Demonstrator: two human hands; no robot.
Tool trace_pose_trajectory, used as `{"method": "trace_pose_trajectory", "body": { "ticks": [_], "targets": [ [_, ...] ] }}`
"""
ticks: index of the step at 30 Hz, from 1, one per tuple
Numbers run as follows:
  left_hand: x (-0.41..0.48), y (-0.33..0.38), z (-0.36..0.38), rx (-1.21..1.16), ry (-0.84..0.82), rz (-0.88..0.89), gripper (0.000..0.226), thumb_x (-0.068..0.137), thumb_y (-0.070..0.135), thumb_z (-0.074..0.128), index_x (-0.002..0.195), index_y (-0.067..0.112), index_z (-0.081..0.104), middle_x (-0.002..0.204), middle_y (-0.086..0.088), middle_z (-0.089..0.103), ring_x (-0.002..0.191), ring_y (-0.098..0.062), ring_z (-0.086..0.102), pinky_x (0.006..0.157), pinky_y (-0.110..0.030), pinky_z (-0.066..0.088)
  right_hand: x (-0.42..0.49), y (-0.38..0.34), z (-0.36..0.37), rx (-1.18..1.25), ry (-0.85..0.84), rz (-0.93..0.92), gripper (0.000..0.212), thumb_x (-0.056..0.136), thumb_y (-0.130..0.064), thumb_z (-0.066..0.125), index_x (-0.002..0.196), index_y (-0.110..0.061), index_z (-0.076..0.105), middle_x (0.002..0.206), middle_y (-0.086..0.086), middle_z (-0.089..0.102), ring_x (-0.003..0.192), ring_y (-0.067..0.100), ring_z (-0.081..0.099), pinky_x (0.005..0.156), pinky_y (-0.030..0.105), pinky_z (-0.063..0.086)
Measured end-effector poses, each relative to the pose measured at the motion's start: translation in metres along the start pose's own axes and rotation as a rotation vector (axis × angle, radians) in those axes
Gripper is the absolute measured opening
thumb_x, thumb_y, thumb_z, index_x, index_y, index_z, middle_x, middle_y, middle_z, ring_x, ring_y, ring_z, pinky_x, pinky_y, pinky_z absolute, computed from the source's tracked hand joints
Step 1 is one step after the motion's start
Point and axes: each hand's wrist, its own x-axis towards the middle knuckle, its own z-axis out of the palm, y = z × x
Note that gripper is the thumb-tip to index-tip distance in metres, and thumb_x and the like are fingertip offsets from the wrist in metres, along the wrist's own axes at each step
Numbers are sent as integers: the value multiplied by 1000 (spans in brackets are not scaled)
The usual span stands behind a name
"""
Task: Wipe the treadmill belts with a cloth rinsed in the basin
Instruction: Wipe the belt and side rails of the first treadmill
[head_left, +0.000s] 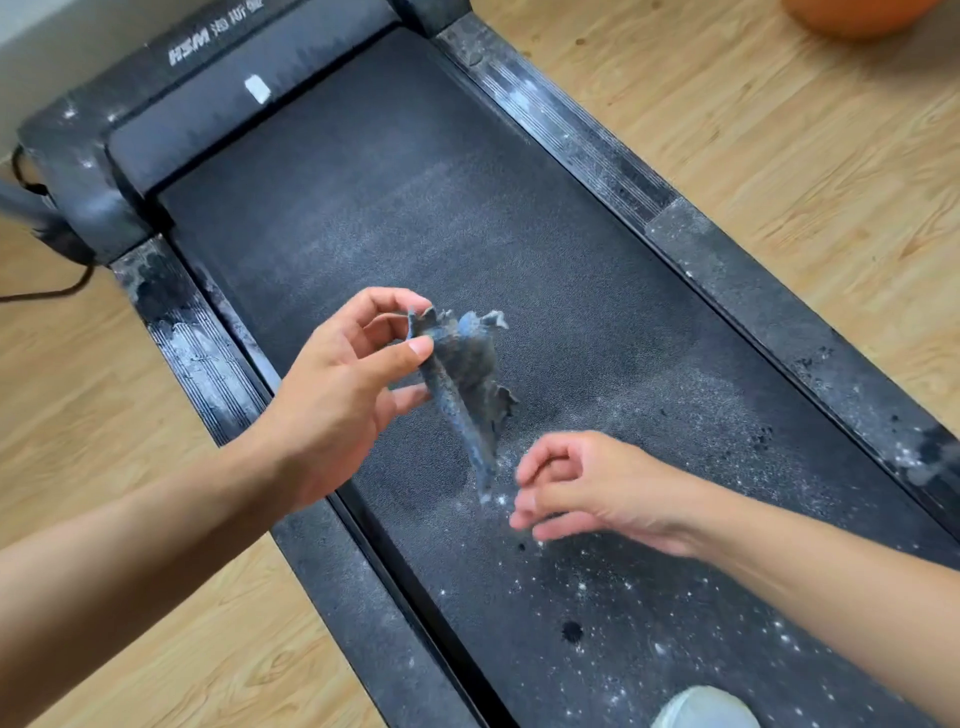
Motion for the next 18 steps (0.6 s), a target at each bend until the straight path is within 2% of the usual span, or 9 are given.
{"method": "trace_pose_trajectory", "body": {
  "ticks": [1,3,5,7,9,12,14,16,18],
  "targets": [
    [-1,2,2,-41,-15,2,25,94,-2,61,113,15,61,105,-9,56,100,-21,62,90,-43,59,3,-5,-7,-105,73,-44,39,87,-8,84,119,-11,62,119,15,72,107,25,75,96,44,61],
    [-2,5,6,-95,-24,11,26,92,-1,60,113,14,59,106,-11,56,98,-24,64,87,-44,60,3,-20,-16,-150,200,-168,58,82,-23,90,130,-30,59,131,0,65,112,13,72,102,41,58],
    [-3,7,7,-133,-34,15,25,92,-2,59,110,15,58,104,-10,60,93,-23,67,82,-42,61,2,-33,-21,-143,192,-305,73,78,-35,92,139,-40,52,141,-12,58,123,3,65,112,40,49],
    [-4,10,8,-185,-73,-12,24,93,-3,56,109,16,56,106,-12,62,91,-24,69,78,-41,62,2,-42,-22,-158,137,-395,78,78,-39,89,145,-39,51,147,-17,56,133,-2,56,117,35,44],
    [-4,12,8,-267,-114,-61,26,95,-5,53,110,17,55,109,-15,65,92,-25,70,77,-43,62,2,-50,-17,-138,64,-459,64,84,-32,85,143,-30,59,144,-11,63,134,3,58,114,31,46],
    [-2,15,7,-337,-114,-86,28,96,-6,48,111,17,53,112,-18,68,94,-26,72,78,-45,63,3,-55,-6,-21,51,-533,27,92,-14,75,117,-4,71,115,12,77,102,15,72,88,26,56],
    [0,13,4,-285,-67,-51,26,99,-6,47,110,16,55,110,-15,68,93,-22,71,75,-41,63,4,-55,-4,43,107,-556,20,88,-16,77,105,-7,73,103,13,78,91,17,71,80,29,57],
    [1,8,1,-172,26,1,26,102,-8,47,107,16,56,103,-9,67,88,-17,69,70,-34,63,5,-53,-6,36,166,-584,22,83,-20,82,101,-11,73,102,10,77,91,19,70,84,36,58],
    [2,2,-1,-17,136,41,26,103,-7,52,108,17,57,101,-5,63,86,-14,68,70,-30,62,4,-51,-6,1,198,-603,22,82,-19,84,96,-12,69,97,7,72,86,21,65,80,33,56]
  ]
}}
